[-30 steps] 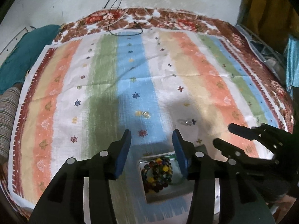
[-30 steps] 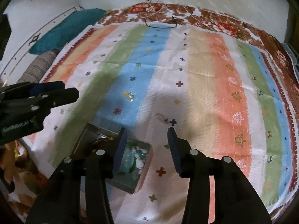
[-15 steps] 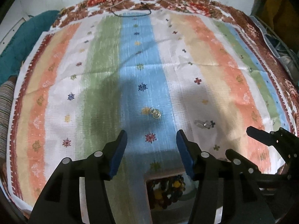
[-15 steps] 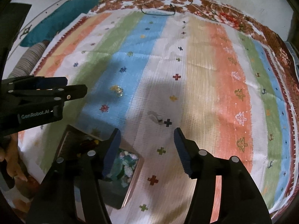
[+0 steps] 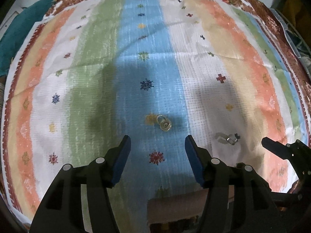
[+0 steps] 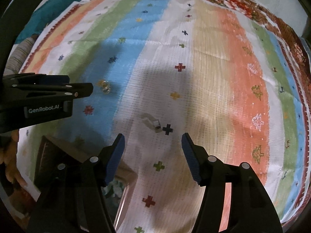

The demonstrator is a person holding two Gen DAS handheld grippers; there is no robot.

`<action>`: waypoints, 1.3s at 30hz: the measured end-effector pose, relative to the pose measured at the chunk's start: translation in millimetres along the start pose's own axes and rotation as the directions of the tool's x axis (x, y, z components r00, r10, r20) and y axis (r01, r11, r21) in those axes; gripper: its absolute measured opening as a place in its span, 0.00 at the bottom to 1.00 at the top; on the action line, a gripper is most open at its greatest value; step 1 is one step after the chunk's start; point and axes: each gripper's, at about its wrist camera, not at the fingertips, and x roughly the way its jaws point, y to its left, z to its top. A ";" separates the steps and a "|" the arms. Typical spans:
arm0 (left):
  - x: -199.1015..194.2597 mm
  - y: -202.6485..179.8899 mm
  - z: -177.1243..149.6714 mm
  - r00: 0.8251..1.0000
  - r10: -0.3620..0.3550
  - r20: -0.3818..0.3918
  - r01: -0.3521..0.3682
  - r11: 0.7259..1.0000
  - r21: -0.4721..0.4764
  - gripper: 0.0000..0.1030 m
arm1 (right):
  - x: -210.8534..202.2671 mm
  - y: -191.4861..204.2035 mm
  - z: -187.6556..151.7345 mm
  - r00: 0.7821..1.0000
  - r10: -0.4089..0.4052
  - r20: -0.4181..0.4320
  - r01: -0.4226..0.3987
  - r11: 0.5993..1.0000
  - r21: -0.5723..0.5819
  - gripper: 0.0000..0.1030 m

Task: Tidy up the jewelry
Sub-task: 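Grasp gold ring charm with left tool while right tool grasps small silver charm, then carry gold charm in left tool and silver charm in right tool to tin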

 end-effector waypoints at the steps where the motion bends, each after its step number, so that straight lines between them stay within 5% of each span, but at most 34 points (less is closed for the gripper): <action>1: 3.3 -0.3 1.3 1.000 0.000 -0.008 0.000 1.000 0.001 0.57 | 2.9 -1.1 1.0 1.000 -0.001 -0.006 0.001 1.000 0.002 0.59; 16: 43.7 -3.0 20.7 0.996 -0.006 -0.088 0.009 1.000 0.029 0.56 | 31.9 -1.1 11.7 0.998 -0.008 -0.056 0.007 1.000 -0.022 0.59; 20: 51.2 -4.9 20.9 0.995 0.001 -0.102 0.003 0.999 0.040 0.51 | 41.7 -2.6 12.8 0.997 -0.011 -0.080 0.010 1.000 -0.020 0.44; 28: 58.1 -8.1 23.4 0.995 0.004 -0.098 0.001 0.999 0.047 0.14 | 51.9 -2.2 13.8 0.996 -0.003 -0.090 0.001 1.000 -0.024 0.17; 39: 31.3 -3.1 18.5 0.999 -0.026 -0.044 0.028 0.999 0.036 0.14 | 32.7 2.2 12.1 0.999 0.020 -0.046 -0.021 0.999 -0.034 0.09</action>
